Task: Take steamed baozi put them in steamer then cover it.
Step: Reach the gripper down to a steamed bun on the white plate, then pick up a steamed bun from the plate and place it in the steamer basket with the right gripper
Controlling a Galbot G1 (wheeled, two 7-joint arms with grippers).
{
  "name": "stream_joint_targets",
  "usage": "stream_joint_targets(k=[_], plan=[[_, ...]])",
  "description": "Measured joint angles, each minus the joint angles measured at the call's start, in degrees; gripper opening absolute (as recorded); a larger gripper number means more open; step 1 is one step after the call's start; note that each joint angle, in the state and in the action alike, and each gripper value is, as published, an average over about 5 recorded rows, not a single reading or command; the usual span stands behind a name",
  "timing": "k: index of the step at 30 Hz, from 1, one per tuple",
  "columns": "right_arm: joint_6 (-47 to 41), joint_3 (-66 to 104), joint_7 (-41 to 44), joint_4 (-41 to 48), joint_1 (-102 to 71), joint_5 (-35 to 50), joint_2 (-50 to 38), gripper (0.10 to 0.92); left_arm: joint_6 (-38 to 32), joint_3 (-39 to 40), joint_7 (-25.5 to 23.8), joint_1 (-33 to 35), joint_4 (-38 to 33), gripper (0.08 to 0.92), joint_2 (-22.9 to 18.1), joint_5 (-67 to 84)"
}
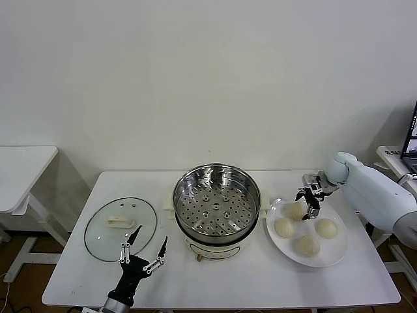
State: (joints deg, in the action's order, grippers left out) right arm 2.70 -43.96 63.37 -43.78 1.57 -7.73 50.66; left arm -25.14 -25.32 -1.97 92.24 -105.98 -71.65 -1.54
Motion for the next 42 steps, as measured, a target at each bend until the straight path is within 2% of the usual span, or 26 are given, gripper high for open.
stream_joint_targets(k=[7,17,28,35,42], plan=[[0.22,-0.34,-0.34,-0.28,0.03,-0.10,-0.13,0.711,-0.15,-0.06,0.10,0.00,0.07,0.823,-0.02,0.01],[2.49,-3.27,0.64,-6.51,4.53,1.57,-3.60,0.704,-0.14,0.32,0.20,-0.35,-0.37,0.823,0.30,0.02],[15.06,-13.00,2.37,-19.43,20.57,3.35,-3.86,0.686,-0.22,0.87,0.31,-0.40,-0.87,0.823,0.61,0.02],[23.05,-18.10,2.64,-26.09,28.58,2.41,0.32,0.679,-0.37,0.73,0.37,-0.21,-1.16,0.823,0.68,0.05],[28.43,-19.99,2.63,-27.97,30.94,-0.61,6.44,0.679,-0.49,0.54,0.40,-0.12,-1.22,0.823,0.65,0.10]])
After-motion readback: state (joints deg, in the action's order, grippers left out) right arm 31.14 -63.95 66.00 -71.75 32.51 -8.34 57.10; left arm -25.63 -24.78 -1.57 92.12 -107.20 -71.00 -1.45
